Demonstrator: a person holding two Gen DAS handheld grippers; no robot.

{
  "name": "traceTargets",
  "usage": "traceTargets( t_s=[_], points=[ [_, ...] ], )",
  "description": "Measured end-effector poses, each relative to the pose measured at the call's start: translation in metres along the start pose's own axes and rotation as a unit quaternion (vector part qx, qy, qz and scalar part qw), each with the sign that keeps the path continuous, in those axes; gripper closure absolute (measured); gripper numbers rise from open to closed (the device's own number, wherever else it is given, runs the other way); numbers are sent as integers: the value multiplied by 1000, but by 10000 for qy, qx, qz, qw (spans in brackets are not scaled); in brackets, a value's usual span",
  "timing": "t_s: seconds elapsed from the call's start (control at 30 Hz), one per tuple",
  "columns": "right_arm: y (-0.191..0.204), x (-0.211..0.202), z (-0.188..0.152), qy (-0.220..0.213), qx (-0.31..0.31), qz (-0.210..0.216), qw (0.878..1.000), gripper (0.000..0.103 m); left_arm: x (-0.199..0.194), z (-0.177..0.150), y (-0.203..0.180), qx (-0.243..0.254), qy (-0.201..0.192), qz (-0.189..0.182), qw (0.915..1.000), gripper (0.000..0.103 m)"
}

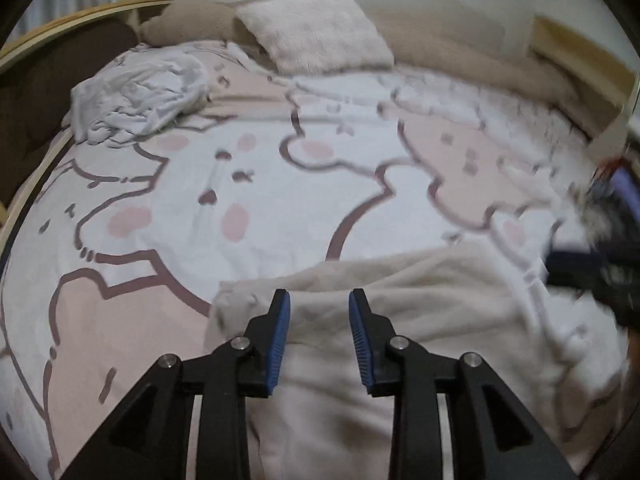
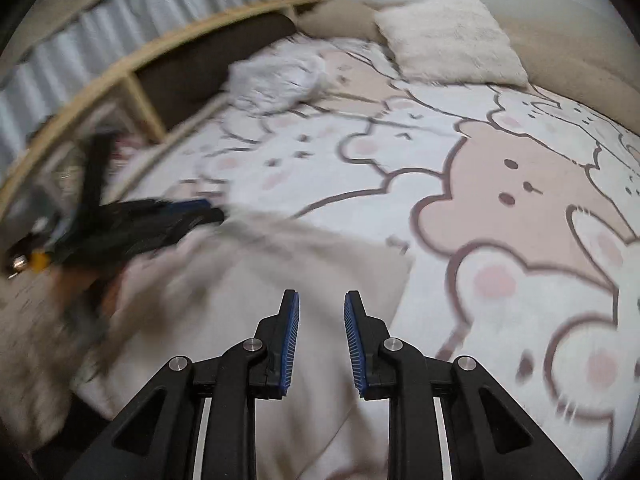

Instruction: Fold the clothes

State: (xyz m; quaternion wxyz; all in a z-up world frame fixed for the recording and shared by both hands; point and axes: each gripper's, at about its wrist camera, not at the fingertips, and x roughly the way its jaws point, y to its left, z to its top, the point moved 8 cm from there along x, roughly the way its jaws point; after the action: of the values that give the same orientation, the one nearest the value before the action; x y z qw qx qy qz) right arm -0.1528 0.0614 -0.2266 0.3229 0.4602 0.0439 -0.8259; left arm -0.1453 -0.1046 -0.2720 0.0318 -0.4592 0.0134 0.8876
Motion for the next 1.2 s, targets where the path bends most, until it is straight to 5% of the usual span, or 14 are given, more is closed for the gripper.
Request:
traceTargets(
  t_s=[0.2, 0.33, 0.57, 0.73, 0.87, 0.97, 1.2],
  points=[
    [-16, 93, 2, 919, -134, -197, 9955, 80, 30, -37, -5, 726, 467, 211, 9960, 72],
    [-23, 98, 6, 607, -314, -390, 9969, 80, 17, -52, 11, 466, 488, -54, 9977, 73],
    [-56, 87, 20, 399, 368, -584, 9968, 82, 2, -46, 13, 432, 589, -22, 9973, 73],
    [-16, 71, 31, 340, 114, 25, 9994, 82, -11, -4, -8, 330, 111, -286, 9990, 72],
    [20, 87, 40, 480, -280, 162, 9983, 82, 10, 15, -11, 365, 89, -122, 9992, 59],
    [34, 98, 40, 600, -470, 208, 9969, 82, 31, -3, -1, 559, 560, -3, 9969, 59],
    [54, 107, 30, 778, -915, 394, 9920, 82, 14, -41, 6, 788, 683, -192, 9944, 59]
  ],
)
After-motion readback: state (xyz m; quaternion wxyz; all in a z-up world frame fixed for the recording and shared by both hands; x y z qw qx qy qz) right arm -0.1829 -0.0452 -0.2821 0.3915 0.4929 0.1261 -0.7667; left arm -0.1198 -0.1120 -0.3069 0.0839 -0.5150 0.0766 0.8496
